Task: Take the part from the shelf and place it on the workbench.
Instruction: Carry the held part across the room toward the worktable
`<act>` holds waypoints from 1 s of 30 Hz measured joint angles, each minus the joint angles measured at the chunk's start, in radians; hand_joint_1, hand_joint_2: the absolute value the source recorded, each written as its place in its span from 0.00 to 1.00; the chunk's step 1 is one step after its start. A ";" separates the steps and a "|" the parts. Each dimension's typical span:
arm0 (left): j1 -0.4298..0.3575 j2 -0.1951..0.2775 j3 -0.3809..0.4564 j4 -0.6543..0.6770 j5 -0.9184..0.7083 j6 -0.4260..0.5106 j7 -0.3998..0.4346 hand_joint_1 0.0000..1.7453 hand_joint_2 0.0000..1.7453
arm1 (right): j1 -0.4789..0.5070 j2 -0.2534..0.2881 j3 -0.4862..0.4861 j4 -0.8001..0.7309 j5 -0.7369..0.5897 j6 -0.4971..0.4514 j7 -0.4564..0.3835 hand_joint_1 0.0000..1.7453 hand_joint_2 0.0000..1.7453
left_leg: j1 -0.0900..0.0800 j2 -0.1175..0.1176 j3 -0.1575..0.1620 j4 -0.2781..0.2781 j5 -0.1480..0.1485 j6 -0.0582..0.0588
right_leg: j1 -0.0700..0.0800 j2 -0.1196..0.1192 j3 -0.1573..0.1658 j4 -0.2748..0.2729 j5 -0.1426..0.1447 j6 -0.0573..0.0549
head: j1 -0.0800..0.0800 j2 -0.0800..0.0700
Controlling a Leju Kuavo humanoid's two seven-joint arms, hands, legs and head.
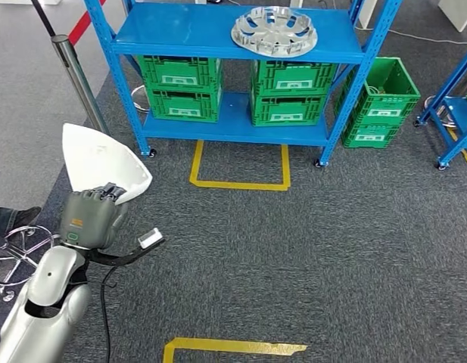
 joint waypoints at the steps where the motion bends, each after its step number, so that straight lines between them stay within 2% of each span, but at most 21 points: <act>1: 0.001 -0.001 0.000 0.000 0.008 -0.002 -0.002 1.00 1.00 | -0.001 0.000 0.000 0.000 0.000 -0.001 0.001 0.00 0.00 | -0.001 0.000 -0.016 0.001 0.013 -0.003 | 0.001 0.000 0.049 -0.046 0.030 -0.006 | 0.000 0.000; 2: 0.002 -0.002 0.000 0.000 0.015 -0.003 -0.005 1.00 1.00 | -0.001 0.000 0.000 0.000 0.000 -0.001 0.002 0.00 0.00 | -0.003 0.000 -0.026 0.003 0.024 -0.006 | 0.004 0.000 0.116 -0.124 0.033 -0.013 | 0.000 0.000; 4: 0.003 -0.003 0.002 0.000 0.025 -0.004 -0.008 1.00 1.00 | -0.005 0.000 0.002 -0.002 0.001 -0.003 0.003 0.00 0.00 | -0.006 0.000 -0.036 0.007 0.042 -0.015 | 0.008 0.000 0.230 -0.289 -0.012 -0.024 | -0.001 0.000; 5: 0.003 -0.004 0.004 0.000 0.030 -0.004 -0.010 1.00 1.00 | -0.006 0.000 0.003 -0.002 0.001 -0.004 0.003 0.00 0.00 | -0.005 0.001 -0.038 0.007 0.051 -0.021 | 0.011 -0.001 0.259 -0.336 -0.033 -0.028 | -0.001 0.000; 6: 0.004 -0.004 0.005 0.000 0.034 -0.004 -0.012 1.00 1.00 | -0.006 0.000 0.004 -0.002 0.001 -0.004 0.003 0.00 0.00 | -0.004 0.001 -0.039 0.007 0.060 -0.027 | 0.012 -0.001 0.262 -0.355 -0.038 -0.032 | -0.001 0.000; 8: 0.006 -0.006 0.006 0.000 0.038 -0.004 -0.015 1.00 1.00 | -0.004 0.000 0.006 -0.002 0.001 -0.004 0.004 0.00 0.00 | 0.000 -0.001 -0.046 0.014 0.052 -0.040 | 0.011 -0.004 0.249 -0.350 -0.023 -0.044 | -0.001 0.000; 9: 0.008 -0.006 0.007 -0.001 0.038 -0.004 -0.016 1.00 1.00 | -0.003 0.001 0.007 -0.002 0.001 -0.004 0.004 0.00 0.00 | 0.002 -0.002 -0.053 0.036 0.023 -0.047 | 0.010 -0.006 0.243 -0.350 -0.014 -0.050 | -0.003 0.000; 10: 0.010 -0.007 0.008 -0.001 0.039 -0.004 -0.017 1.00 1.00 | -0.003 0.001 0.007 -0.002 0.001 -0.004 0.005 0.00 0.00 | 0.004 -0.002 -0.066 0.079 -0.022 -0.052 | 0.009 -0.008 0.235 -0.349 -0.006 -0.056 | -0.004 0.000; 12: 0.013 -0.007 0.012 -0.001 0.040 -0.004 -0.017 1.00 1.00 | -0.002 0.001 0.008 -0.002 0.001 -0.004 0.005 0.00 0.00 | 0.006 -0.003 -0.100 0.208 -0.107 -0.060 | 0.010 -0.009 0.220 -0.345 0.008 -0.061 | -0.007 0.000; 13: 0.014 -0.008 0.013 -0.001 0.041 -0.004 -0.017 1.00 1.00 | -0.002 0.001 0.008 -0.002 0.001 -0.004 0.005 0.00 0.00 | 0.007 -0.003 -0.111 0.262 -0.124 -0.062 | 0.011 -0.009 0.213 -0.340 0.013 -0.061 | -0.007 0.000; 14: 0.015 -0.008 0.015 -0.001 0.041 -0.004 -0.017 1.00 1.00 | -0.001 0.001 0.008 -0.002 0.001 -0.004 0.005 0.00 0.00 | 0.007 -0.003 -0.108 0.285 -0.120 -0.063 | 0.011 -0.009 0.206 -0.334 0.016 -0.060 | -0.007 0.000; 15: 0.016 -0.008 0.016 -0.001 0.041 -0.004 -0.017 1.00 1.00 | 0.000 0.001 0.008 -0.002 0.002 -0.005 0.004 0.00 0.00 | 0.007 -0.003 -0.087 0.270 -0.100 -0.061 | 0.011 -0.009 0.199 -0.328 0.018 -0.059 | -0.007 0.000; 17: 0.016 -0.008 0.017 -0.004 0.041 -0.004 -0.017 1.00 1.00 | 0.000 0.002 0.009 -0.002 0.002 -0.005 0.004 0.00 0.00 | 0.005 -0.004 -0.008 0.157 -0.053 -0.050 | 0.012 -0.009 0.186 -0.316 0.017 -0.056 | -0.007 0.000; 19: 0.019 -0.008 0.019 -0.008 0.041 -0.003 -0.017 1.00 1.00 | -0.001 0.003 0.011 -0.002 0.002 -0.006 0.004 0.00 0.00 | 0.001 -0.004 0.045 0.069 -0.035 -0.036 | 0.014 -0.008 0.176 -0.307 0.017 -0.049 | -0.005 0.000; 22: 0.019 -0.008 0.020 -0.012 0.041 -0.003 -0.017 1.00 1.00 | -0.002 0.005 0.015 -0.002 0.002 -0.006 0.003 0.00 0.00 | -0.001 -0.003 0.048 0.038 -0.040 -0.024 | 0.014 -0.008 0.165 -0.302 0.020 -0.035 | -0.007 0.000; 24: 0.017 -0.010 0.021 -0.017 0.042 -0.003 -0.017 1.00 1.00 | -0.003 0.006 0.016 -0.002 0.002 -0.006 0.003 0.00 0.00 | 0.006 -0.001 0.051 0.013 -0.039 -0.012 | 0.015 -0.006 0.142 -0.271 -0.004 -0.025 | -0.002 0.000; 25: 0.017 -0.012 0.021 -0.018 0.043 -0.003 -0.018 1.00 1.00 | -0.003 0.006 0.017 -0.002 0.002 -0.006 0.003 0.00 0.00 | 0.009 -0.001 0.051 0.004 -0.037 -0.006 | 0.014 -0.003 0.119 -0.228 -0.029 -0.019 | 0.000 0.000; 27: 0.018 -0.014 0.022 -0.019 0.054 -0.007 -0.018 1.00 1.00 | -0.002 0.006 0.021 -0.002 0.002 -0.006 0.003 0.00 0.00 | 0.008 0.000 0.045 0.004 -0.032 -0.001 | 0.008 0.000 0.055 -0.099 -0.086 -0.010 | 0.003 0.000; 28: 0.020 -0.015 0.022 -0.019 0.064 -0.010 -0.019 1.00 1.00 | -0.001 0.006 0.022 -0.002 0.002 -0.006 0.003 0.00 0.00 | 0.008 0.000 0.042 0.005 -0.031 -0.002 | 0.005 0.000 0.028 -0.046 -0.100 -0.006 | 0.003 0.000; 29: 0.023 -0.018 0.023 -0.019 0.076 -0.013 -0.019 1.00 1.00 | 0.001 0.006 0.023 -0.002 0.002 -0.006 0.004 0.00 0.00 | 0.008 0.000 0.041 0.005 -0.029 -0.002 | 0.003 0.000 0.015 -0.022 -0.096 -0.003 | 0.003 0.000; 30: 0.025 -0.021 0.024 -0.019 0.087 -0.016 -0.020 1.00 1.00 | 0.002 0.006 0.023 -0.002 0.002 -0.006 0.004 0.00 0.00 | 0.009 0.000 0.040 0.006 -0.028 -0.003 | 0.001 0.000 0.021 -0.038 -0.073 -0.001 | 0.003 0.000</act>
